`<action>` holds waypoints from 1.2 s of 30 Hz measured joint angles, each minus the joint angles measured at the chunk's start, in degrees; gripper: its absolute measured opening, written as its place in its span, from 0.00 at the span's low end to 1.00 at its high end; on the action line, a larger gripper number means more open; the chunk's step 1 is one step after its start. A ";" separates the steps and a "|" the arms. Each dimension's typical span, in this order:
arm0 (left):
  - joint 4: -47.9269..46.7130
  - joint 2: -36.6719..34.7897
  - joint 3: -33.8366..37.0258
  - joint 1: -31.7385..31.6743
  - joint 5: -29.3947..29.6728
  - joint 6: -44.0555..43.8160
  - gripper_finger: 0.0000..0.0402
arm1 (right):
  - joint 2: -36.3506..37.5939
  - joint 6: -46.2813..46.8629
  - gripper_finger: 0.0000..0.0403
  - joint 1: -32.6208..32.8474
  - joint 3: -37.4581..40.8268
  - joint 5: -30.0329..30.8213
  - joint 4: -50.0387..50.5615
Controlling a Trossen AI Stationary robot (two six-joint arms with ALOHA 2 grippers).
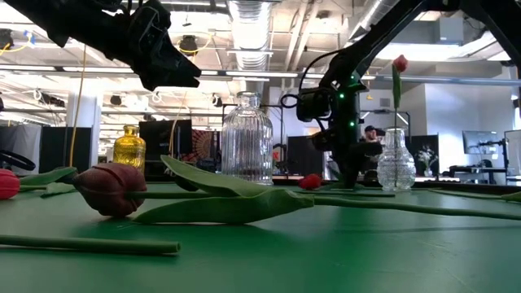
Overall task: Sort flowers into vase by color
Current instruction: Put the top red tulip into the right transparent vase
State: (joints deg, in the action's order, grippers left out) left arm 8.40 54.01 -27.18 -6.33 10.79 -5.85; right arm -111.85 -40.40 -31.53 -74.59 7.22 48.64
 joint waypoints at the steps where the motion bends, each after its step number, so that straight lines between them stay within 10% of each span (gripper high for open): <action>1: 0.00 -0.02 0.00 0.00 0.00 0.00 0.54 | 0.00 -0.02 0.09 0.23 -0.39 -0.43 0.18; 25: 0.09 0.01 0.00 0.00 0.07 0.99 0.54 | 3.64 17.88 0.09 -0.11 -43.56 -13.13 10.60; 36: 0.20 -0.01 0.00 -0.02 -0.25 2.62 0.54 | 30.12 32.02 0.07 -1.79 -34.07 -16.57 6.32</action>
State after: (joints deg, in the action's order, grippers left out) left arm 8.61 54.01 -27.18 -6.35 10.53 -3.22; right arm -81.73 -8.38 -33.31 -108.66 -9.35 54.96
